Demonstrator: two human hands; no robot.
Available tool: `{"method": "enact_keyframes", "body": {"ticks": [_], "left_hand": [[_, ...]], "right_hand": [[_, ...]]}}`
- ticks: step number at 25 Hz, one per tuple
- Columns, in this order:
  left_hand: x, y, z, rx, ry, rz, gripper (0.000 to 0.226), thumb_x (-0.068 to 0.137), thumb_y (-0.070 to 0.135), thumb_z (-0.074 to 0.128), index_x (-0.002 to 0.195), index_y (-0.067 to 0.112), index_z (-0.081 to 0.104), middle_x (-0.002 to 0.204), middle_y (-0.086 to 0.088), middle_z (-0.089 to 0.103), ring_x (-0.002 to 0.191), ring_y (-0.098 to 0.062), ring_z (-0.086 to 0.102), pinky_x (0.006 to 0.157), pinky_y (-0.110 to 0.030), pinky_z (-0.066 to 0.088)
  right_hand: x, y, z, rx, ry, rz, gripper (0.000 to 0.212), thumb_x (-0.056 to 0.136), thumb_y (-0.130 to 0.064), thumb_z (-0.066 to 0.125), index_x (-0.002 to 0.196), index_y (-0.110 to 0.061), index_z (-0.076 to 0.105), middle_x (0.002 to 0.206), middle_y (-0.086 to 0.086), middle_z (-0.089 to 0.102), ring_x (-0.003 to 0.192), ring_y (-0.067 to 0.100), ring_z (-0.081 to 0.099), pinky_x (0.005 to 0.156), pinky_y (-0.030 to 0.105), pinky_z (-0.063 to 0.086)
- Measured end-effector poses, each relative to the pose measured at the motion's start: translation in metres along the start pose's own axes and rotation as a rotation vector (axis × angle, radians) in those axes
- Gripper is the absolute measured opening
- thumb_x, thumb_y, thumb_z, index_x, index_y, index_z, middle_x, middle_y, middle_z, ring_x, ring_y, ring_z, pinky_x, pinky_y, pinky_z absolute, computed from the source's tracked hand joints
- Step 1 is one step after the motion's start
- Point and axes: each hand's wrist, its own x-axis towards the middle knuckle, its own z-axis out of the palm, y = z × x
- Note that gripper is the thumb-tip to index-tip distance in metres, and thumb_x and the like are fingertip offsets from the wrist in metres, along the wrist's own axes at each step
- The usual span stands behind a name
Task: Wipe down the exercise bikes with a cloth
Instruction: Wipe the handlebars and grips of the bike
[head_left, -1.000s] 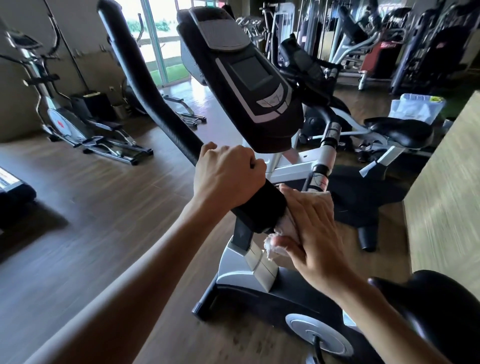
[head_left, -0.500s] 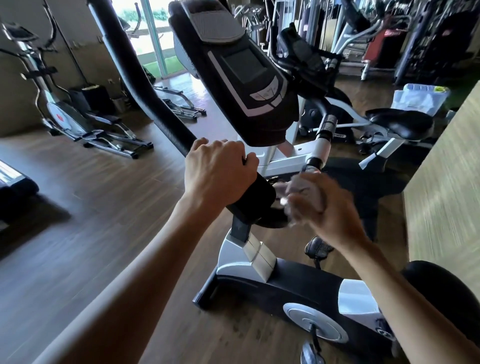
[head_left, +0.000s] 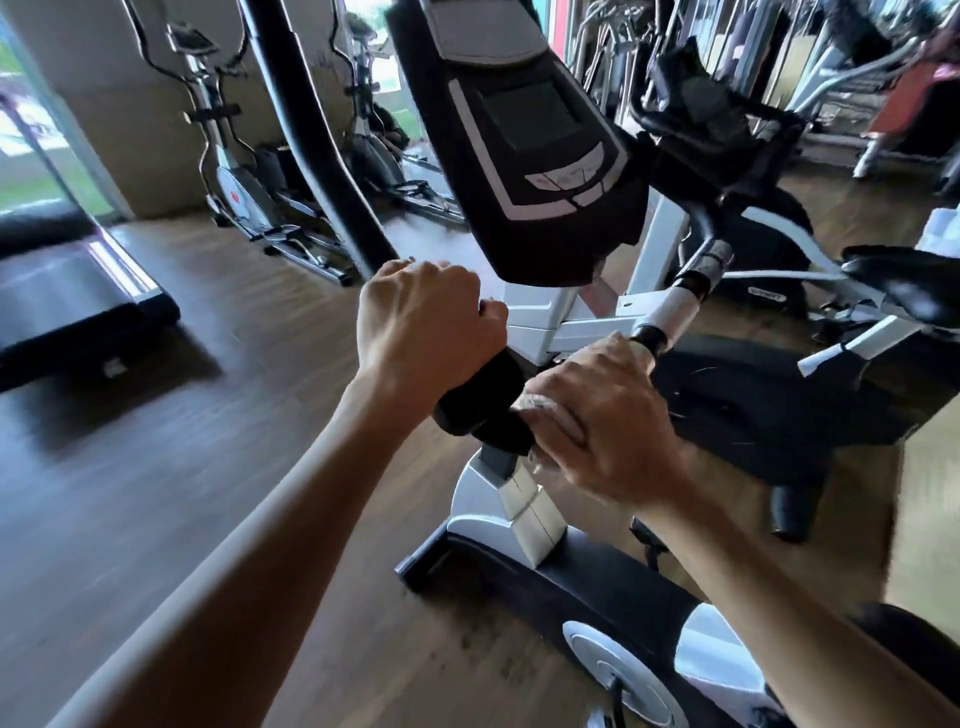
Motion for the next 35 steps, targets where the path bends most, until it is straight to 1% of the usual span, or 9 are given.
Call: {"method": "enact_keyframes", "body": {"ticks": [4, 9, 12, 16, 20, 24, 28, 33, 35], "left_hand": [[-0.003, 0.0, 0.003, -0.013, -0.002, -0.054, 0.034, 0.092, 0.041, 0.045, 0.09, 0.02, 0.072, 0.096, -0.001, 0.068, 0.097, -0.028, 0.061, 0.076, -0.032, 0.032], [-0.001, 0.005, 0.007, 0.023, -0.011, -0.093, 0.034, 0.091, 0.042, 0.046, 0.093, 0.02, 0.073, 0.097, -0.002, 0.066, 0.102, -0.031, 0.06, 0.077, -0.033, 0.031], [-0.001, 0.004, 0.01, 0.018, -0.019, -0.102, 0.033, 0.092, 0.043, 0.047, 0.096, 0.021, 0.073, 0.1, -0.002, 0.067, 0.106, -0.032, 0.06, 0.078, -0.034, 0.032], [0.0, 0.011, 0.01, 0.061, -0.007, -0.121, 0.037, 0.09, 0.044, 0.048, 0.094, 0.017, 0.072, 0.099, -0.005, 0.067, 0.103, -0.032, 0.06, 0.079, -0.035, 0.035], [-0.005, 0.016, 0.013, 0.096, 0.004, -0.11, 0.04, 0.094, 0.045, 0.048, 0.097, 0.012, 0.07, 0.112, -0.008, 0.066, 0.11, -0.029, 0.058, 0.097, -0.039, 0.039], [-0.004, 0.022, 0.017, 0.136, 0.014, -0.114, 0.045, 0.093, 0.046, 0.046, 0.101, 0.009, 0.07, 0.118, -0.013, 0.062, 0.111, -0.031, 0.057, 0.102, -0.043, 0.036], [-0.007, 0.023, 0.023, 0.218, 0.011, -0.094, 0.052, 0.091, 0.051, 0.044, 0.102, 0.007, 0.07, 0.114, -0.017, 0.059, 0.107, -0.035, 0.054, 0.099, -0.046, 0.036], [-0.008, 0.028, 0.022, 0.192, -0.004, -0.095, 0.049, 0.089, 0.053, 0.049, 0.093, 0.009, 0.071, 0.113, -0.017, 0.056, 0.107, -0.034, 0.049, 0.098, -0.047, 0.033], [-0.006, 0.03, 0.024, 0.192, 0.009, -0.096, 0.05, 0.089, 0.054, 0.049, 0.092, 0.009, 0.071, 0.112, -0.017, 0.055, 0.106, -0.034, 0.048, 0.098, -0.047, 0.033]], "right_hand": [[-0.005, 0.038, -0.003, 0.161, 0.117, -0.049, 0.028, 0.097, -0.03, 0.05, 0.1, -0.016, 0.074, 0.094, -0.002, 0.071, 0.095, 0.021, 0.058, 0.097, 0.055, 0.043], [-0.019, 0.012, 0.01, 0.128, 0.22, 0.003, 0.023, 0.097, -0.029, 0.054, 0.101, -0.018, 0.073, 0.098, -0.004, 0.07, 0.101, 0.022, 0.056, 0.097, 0.056, 0.042], [-0.018, 0.032, 0.003, 0.176, 0.159, -0.136, 0.023, 0.097, -0.03, 0.054, 0.105, -0.017, 0.072, 0.103, -0.003, 0.071, 0.101, 0.022, 0.057, 0.097, 0.052, 0.043], [0.002, 0.019, 0.001, 0.136, 0.162, 0.16, 0.028, 0.094, -0.034, 0.049, 0.083, -0.02, 0.071, 0.082, -0.005, 0.07, 0.085, 0.016, 0.056, 0.094, 0.051, 0.045], [-0.011, 0.024, -0.004, 0.162, 0.014, -0.044, 0.03, 0.094, -0.04, 0.052, 0.096, -0.02, 0.075, 0.091, -0.004, 0.071, 0.093, 0.022, 0.059, 0.101, 0.044, 0.041], [0.025, 0.049, -0.013, 0.064, -0.075, 0.295, 0.044, 0.09, -0.05, 0.041, 0.078, -0.019, 0.069, 0.077, 0.003, 0.067, 0.082, 0.029, 0.061, 0.082, 0.037, 0.042], [-0.014, 0.026, -0.006, 0.165, -0.021, -0.031, 0.028, 0.097, -0.037, 0.049, 0.098, -0.024, 0.074, 0.096, -0.008, 0.071, 0.098, 0.018, 0.057, 0.102, 0.039, 0.04], [0.026, 0.046, -0.017, 0.069, -0.014, 0.309, 0.044, 0.09, -0.046, 0.042, 0.073, -0.017, 0.07, 0.077, 0.002, 0.071, 0.082, 0.03, 0.062, 0.088, 0.038, 0.041], [0.012, 0.018, -0.01, 0.03, -0.02, 0.152, 0.035, 0.09, -0.044, 0.047, 0.078, -0.022, 0.072, 0.081, -0.003, 0.073, 0.083, 0.024, 0.063, 0.095, 0.04, 0.042]]}}
